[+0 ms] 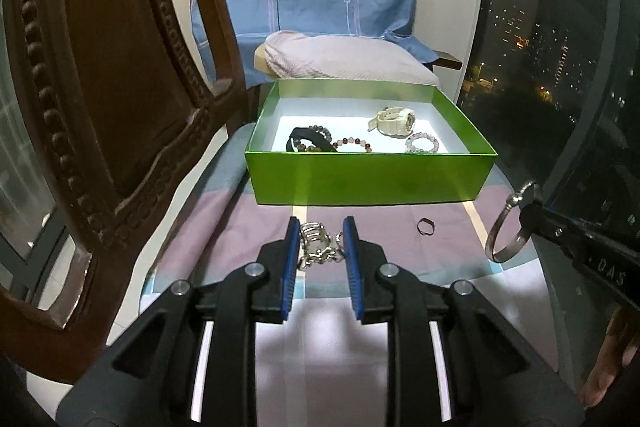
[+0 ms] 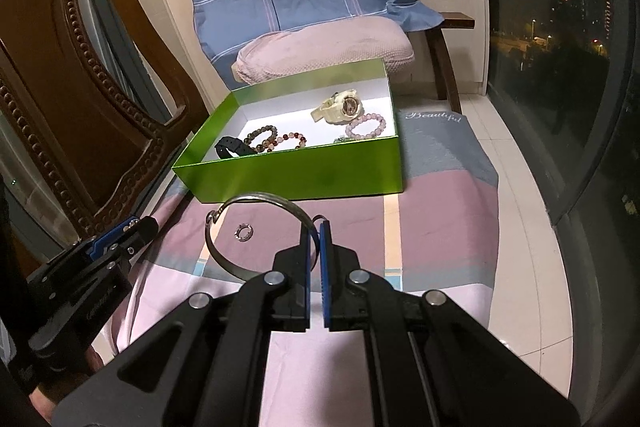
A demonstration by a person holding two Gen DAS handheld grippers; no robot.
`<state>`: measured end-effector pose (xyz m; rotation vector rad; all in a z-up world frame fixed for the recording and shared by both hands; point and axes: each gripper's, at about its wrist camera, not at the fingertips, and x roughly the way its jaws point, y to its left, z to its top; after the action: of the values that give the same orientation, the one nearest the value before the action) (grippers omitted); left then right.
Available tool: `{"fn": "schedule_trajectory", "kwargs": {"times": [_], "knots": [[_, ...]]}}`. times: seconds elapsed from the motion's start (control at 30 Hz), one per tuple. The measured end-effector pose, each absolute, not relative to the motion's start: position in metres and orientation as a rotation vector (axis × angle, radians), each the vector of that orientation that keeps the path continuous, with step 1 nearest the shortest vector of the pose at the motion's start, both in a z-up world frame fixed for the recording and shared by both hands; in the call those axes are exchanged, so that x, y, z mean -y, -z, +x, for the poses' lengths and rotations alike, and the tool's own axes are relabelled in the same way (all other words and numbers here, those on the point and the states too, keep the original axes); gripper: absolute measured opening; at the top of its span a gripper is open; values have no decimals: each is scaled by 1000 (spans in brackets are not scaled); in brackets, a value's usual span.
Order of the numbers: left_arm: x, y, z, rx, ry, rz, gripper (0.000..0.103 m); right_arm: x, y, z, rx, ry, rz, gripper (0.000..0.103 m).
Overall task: Organize jewelry
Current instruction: 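Carry the charm and bangle into the green box and open both grippers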
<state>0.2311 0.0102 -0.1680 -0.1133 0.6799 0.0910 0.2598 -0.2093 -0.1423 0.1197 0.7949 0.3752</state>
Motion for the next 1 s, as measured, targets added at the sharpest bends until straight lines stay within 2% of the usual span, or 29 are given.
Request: {"fn": "schedule_trajectory", "kwargs": {"times": [0.27, 0.4, 0.7, 0.73, 0.77, 0.8, 0.83, 0.9, 1.0], "knots": [[-22, 145, 263, -640, -86, -149, 22, 206, 132, 279, -750, -378, 142, 5], [-26, 136, 296, -627, -89, -153, 22, 203, 126, 317, -720, -364, 173, 5], [-36, 155, 372, -664, -79, -138, 24, 196, 146, 386, -730, -305, 208, 6], [-37, 159, 377, -677, -74, -135, 39, 195, 149, 390, -730, -298, 201, 6], [-38, 164, 381, -686, -75, -133, 52, 194, 150, 392, -731, -299, 196, 12], [-39, 166, 381, -677, -91, -129, 70, 193, 152, 396, -740, -301, 189, 29], [-40, 166, 379, -660, -108, -126, 75, 194, 152, 397, -746, -292, 188, 49], [-41, 160, 370, -638, -117, -120, 83, 206, 145, 389, -709, -268, 227, 61], [-40, 151, 347, -607, -117, -100, 94, 221, 128, 370, -661, -259, 240, 65]]}}
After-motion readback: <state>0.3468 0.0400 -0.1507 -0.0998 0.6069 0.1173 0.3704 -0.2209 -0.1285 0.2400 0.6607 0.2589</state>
